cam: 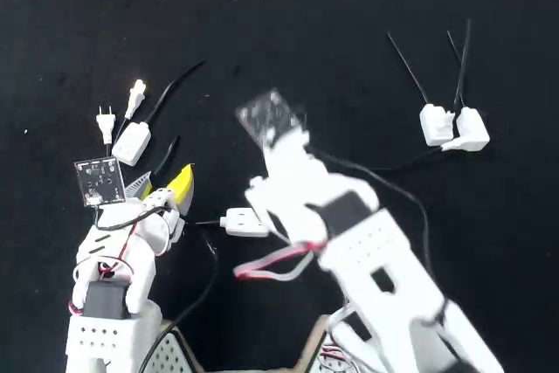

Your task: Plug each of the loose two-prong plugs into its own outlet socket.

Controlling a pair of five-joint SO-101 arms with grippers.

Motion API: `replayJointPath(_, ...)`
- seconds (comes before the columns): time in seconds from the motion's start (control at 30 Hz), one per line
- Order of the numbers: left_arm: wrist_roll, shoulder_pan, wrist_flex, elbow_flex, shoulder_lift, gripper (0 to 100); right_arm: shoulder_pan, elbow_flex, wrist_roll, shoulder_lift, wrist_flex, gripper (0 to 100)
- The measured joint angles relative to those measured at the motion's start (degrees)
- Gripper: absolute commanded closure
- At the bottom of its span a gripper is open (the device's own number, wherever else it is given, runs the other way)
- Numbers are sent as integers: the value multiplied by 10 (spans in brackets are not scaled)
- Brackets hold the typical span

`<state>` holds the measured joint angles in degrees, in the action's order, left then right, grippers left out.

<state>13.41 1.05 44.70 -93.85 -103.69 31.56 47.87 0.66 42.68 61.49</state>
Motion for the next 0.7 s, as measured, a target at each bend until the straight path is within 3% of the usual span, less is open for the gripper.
replayJointPath(0.27,0,0,0,0,0,766,-1,-200,126,-229,165,988)
replayJointPath(0.57,0,0,0,0,0,766,3,-401,140,-462,360,988)
replayJointPath(0.7,0,0,0,0,0,766,3,-443,148,-513,374,988)
